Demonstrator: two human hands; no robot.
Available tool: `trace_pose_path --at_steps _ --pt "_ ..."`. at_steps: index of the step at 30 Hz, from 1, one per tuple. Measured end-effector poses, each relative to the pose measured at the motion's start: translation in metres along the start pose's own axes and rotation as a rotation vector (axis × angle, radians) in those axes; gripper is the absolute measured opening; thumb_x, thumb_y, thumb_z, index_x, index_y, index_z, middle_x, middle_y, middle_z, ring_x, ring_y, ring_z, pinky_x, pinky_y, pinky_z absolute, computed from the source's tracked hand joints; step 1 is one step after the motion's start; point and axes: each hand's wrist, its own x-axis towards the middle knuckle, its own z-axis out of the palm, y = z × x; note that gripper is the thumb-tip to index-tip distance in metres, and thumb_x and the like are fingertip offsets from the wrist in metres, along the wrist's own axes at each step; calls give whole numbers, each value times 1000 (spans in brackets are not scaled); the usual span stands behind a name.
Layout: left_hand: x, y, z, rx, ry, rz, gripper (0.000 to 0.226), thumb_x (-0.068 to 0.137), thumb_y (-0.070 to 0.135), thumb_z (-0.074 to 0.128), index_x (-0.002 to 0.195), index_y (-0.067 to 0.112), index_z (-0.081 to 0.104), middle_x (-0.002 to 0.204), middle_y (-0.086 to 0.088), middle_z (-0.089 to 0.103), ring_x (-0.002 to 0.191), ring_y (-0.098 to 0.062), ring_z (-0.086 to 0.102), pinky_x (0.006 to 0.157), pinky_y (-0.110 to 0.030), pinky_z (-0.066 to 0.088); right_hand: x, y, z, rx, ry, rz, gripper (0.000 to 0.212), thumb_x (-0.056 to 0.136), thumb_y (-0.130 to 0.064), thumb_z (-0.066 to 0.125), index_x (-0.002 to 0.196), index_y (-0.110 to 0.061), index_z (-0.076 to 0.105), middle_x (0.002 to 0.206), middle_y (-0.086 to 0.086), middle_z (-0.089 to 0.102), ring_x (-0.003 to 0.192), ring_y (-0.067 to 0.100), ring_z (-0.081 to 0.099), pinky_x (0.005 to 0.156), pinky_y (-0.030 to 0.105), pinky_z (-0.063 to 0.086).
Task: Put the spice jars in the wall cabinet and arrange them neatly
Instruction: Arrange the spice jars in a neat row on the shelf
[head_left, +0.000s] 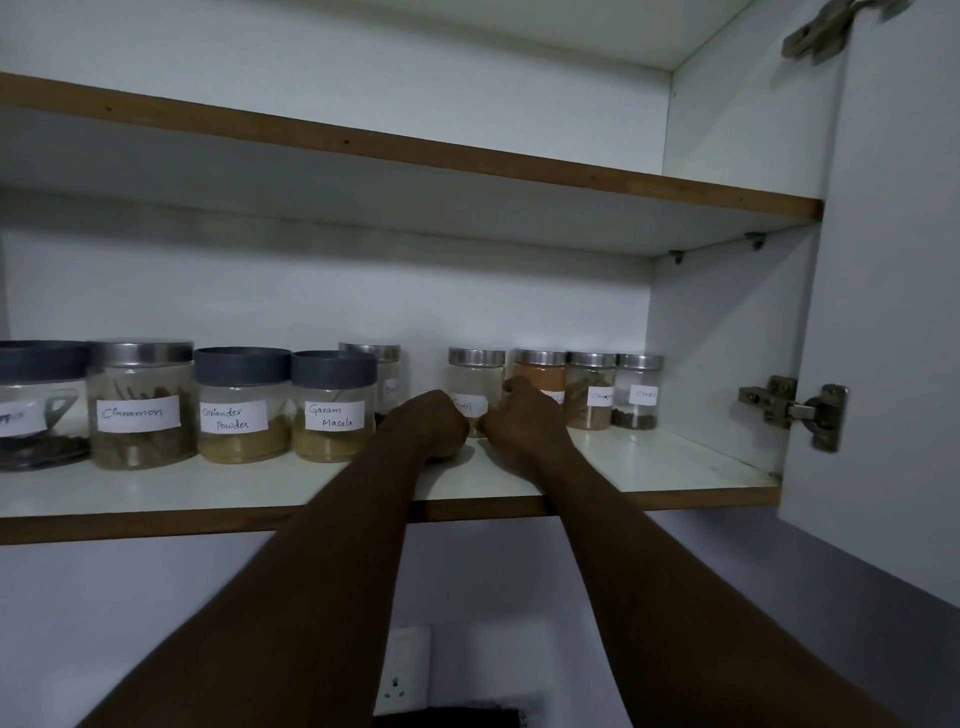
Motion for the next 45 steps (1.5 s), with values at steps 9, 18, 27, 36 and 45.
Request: trace_pose_path --at_steps 9,18,27,36,45 --pt "2 -7 9 79 102 133 38 91 24 59 126 10 61 124 -7 65 108 -23 63 94 -39 53 2 -1 3 -16 -56 43 59 83 -27 74 133 -8 48 123 9 61 96 20 51 71 26 39" --pt "-1 -4 12 119 107 193 38 96 31 54 130 15 57 123 -6 66 108 -25 64 92 -38 52 0 -1 1 -62 -18 -4 43 84 -31 72 119 -9 60 112 8 66 92 18 55 62 20 38" --pt "17 5 9 314 -78 229 56 97 36 58 142 7 43 130 -11 62 115 -27 61 95 -39 51 5 1 6 -201 -175 -1 42 94 -25 61 129 -1 61 129 17 62 116 31 60 89 31 49" --pt "18 5 10 309 -77 213 65 94 39 62 144 4 40 129 -13 61 114 -28 62 94 -39 52 12 -2 11 -267 -210 76 43 92 -23 50 130 -2 55 125 21 62 117 41 60 80 36 40" --pt "-28 0 3 194 275 72 26 80 30 72 97 12 67 99 -9 70 91 -26 68 66 -29 46 1 -5 6 -201 -166 -118 43 84 -27 69 124 -13 62 118 9 69 105 24 63 67 24 38"
